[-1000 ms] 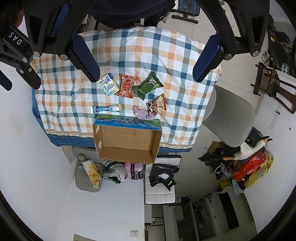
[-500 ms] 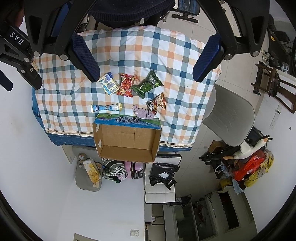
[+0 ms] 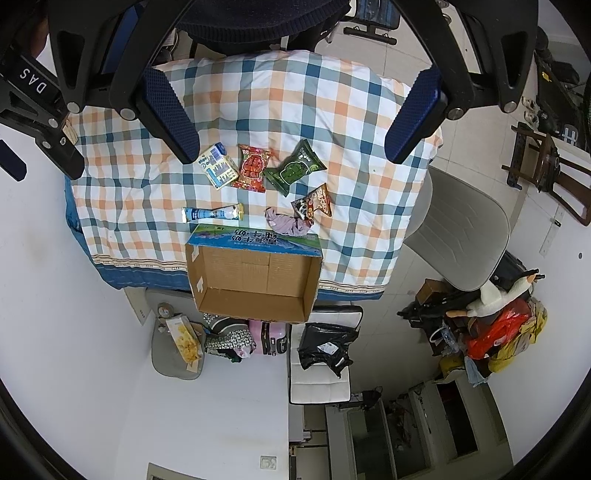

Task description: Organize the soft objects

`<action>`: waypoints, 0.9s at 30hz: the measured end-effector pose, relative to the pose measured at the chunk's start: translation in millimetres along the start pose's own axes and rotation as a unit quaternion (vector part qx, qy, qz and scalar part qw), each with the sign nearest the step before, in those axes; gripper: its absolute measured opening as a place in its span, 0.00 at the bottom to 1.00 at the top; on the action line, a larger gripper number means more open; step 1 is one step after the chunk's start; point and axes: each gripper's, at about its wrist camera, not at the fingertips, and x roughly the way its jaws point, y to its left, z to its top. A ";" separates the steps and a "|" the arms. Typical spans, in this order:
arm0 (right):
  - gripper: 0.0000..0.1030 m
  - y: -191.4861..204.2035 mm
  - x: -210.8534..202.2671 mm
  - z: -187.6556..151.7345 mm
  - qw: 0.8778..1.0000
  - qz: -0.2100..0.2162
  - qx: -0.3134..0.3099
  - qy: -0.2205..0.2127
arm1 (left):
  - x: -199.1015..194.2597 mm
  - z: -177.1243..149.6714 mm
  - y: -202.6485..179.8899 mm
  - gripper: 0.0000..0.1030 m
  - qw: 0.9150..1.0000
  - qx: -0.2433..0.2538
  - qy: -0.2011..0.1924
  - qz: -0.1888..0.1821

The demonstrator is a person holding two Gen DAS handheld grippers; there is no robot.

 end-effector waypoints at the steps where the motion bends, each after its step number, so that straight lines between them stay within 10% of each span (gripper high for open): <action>1: 1.00 0.9 -0.9 2.8 1.000 0.000 0.002 -0.001 | -0.4 1.7 -0.5 1.00 1.000 -0.001 0.000 0.000; 27: 1.00 -0.4 -2.5 1.1 1.000 0.000 -0.001 -0.007 | -2.3 -0.8 1.9 1.00 1.000 -0.001 -0.003 -0.002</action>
